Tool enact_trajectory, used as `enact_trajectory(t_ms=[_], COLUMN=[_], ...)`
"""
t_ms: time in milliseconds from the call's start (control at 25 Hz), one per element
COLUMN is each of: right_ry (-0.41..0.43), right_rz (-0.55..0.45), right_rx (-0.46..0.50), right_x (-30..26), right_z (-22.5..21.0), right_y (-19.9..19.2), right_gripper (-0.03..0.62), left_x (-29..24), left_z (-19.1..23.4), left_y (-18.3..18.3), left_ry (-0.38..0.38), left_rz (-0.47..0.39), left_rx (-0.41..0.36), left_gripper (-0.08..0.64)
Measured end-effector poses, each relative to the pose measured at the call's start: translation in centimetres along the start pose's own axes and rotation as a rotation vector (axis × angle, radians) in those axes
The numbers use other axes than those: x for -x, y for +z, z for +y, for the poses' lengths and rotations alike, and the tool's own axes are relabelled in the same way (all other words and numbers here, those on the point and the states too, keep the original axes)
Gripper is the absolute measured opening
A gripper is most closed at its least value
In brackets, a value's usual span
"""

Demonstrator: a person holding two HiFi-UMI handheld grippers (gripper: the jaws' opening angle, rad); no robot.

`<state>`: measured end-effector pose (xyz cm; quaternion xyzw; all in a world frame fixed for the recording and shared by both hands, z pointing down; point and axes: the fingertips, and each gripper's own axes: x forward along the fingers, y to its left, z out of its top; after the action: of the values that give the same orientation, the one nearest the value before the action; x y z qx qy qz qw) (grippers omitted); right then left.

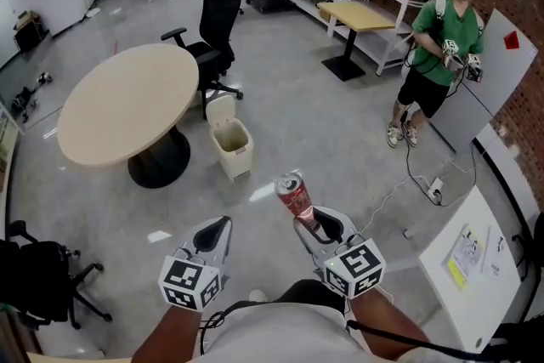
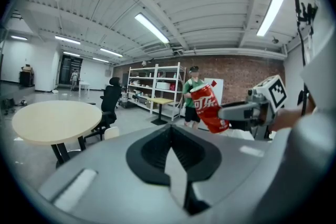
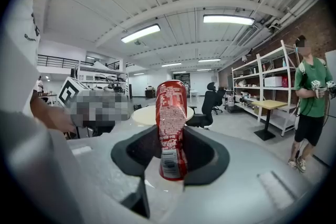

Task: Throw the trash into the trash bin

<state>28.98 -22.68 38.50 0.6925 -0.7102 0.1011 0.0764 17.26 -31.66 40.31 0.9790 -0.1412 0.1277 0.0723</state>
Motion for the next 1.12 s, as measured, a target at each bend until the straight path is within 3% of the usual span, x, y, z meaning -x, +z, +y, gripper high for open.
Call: enact_trajectory(t_ms=[360,560,760,1120], right_ry=[0.003,0.058,0.047,0.123], right_rz=[0.009,-0.006,-0.010,0.007], right_rx=[-0.016,-0.034,-0.023,-0.017], right_x=[-3.4,-7.3,-9.0,-15.3], right_z=[-1.2,-2.1,-6.1,-11.4], right_y=[0.2,0.7,1.4,2.6], right_gripper=[0.143,0.143,0.143,0.143], left_x=[-1.7,-2.9,-7.1,-12.8], left_z=[2.6,5.0,5.9,9.7], left_y=[-0.2,0.1,1.2,3.8], left_ry=[-0.001,0.044,0.045,0.113], left_rz=[0.015,0.037,0.027,0.029], left_rx=[0.025,0.017,0.013,0.037], left_gripper=[0.008,0.008,0.008,0.008])
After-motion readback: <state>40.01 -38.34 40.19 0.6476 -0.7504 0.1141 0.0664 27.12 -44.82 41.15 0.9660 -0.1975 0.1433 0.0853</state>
